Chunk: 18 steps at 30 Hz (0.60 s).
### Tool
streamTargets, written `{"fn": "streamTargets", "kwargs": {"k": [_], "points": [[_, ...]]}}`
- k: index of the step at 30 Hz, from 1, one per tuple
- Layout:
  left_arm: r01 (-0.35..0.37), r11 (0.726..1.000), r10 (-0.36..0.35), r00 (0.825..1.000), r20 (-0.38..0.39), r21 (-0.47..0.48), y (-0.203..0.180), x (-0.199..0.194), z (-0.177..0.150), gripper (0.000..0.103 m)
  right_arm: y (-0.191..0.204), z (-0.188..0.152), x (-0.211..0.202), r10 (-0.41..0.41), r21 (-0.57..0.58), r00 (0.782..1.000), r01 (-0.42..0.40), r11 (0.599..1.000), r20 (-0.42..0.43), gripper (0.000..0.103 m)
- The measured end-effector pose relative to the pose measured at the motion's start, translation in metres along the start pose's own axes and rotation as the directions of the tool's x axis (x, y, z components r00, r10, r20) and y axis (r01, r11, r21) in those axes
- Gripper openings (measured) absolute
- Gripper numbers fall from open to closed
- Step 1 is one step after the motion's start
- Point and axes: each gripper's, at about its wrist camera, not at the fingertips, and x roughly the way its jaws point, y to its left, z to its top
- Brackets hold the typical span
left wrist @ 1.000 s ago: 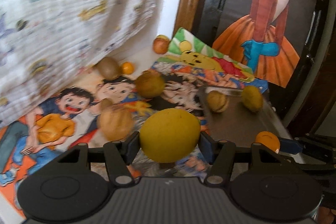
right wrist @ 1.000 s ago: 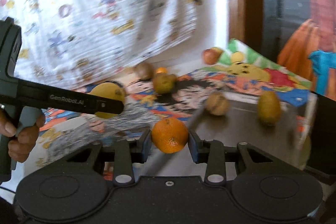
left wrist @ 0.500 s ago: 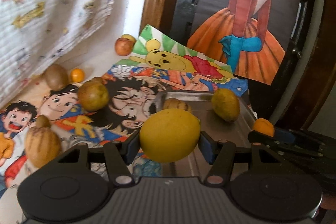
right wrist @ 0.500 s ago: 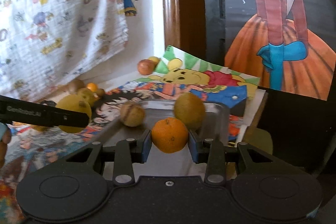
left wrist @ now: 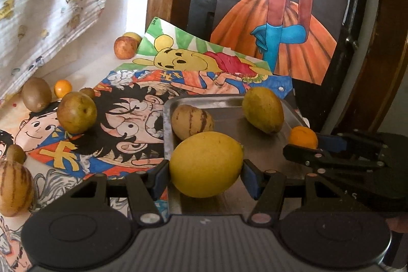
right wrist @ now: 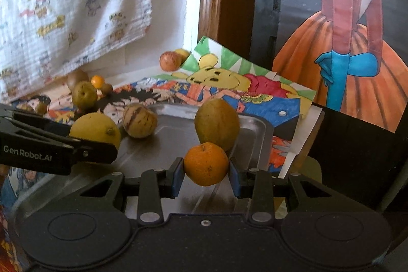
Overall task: Organize fruits
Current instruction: 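Carry the lemon in the left tool onto the tray while the right tool places the orange there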
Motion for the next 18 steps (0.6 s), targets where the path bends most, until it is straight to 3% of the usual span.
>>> {"fn": "streamTargets", "kwargs": {"k": [15, 18], "points": [[-0.013, 0.998, 0.013, 1.0, 0.001, 0.061, -0.0074, 0.0007, -0.004, 0.065, -0.0017, -0.0026, 0.0082, -0.021, 0.02, 0.999, 0.022, 1.0, -0.048, 0.04], [-0.006, 0.999, 0.006, 1.0, -0.002, 0.051, -0.0069, 0.001, -0.003, 0.071, -0.0025, -0.0023, 0.0071, -0.026, 0.026, 0.999, 0.027, 0.999, -0.043, 0.041]]}}
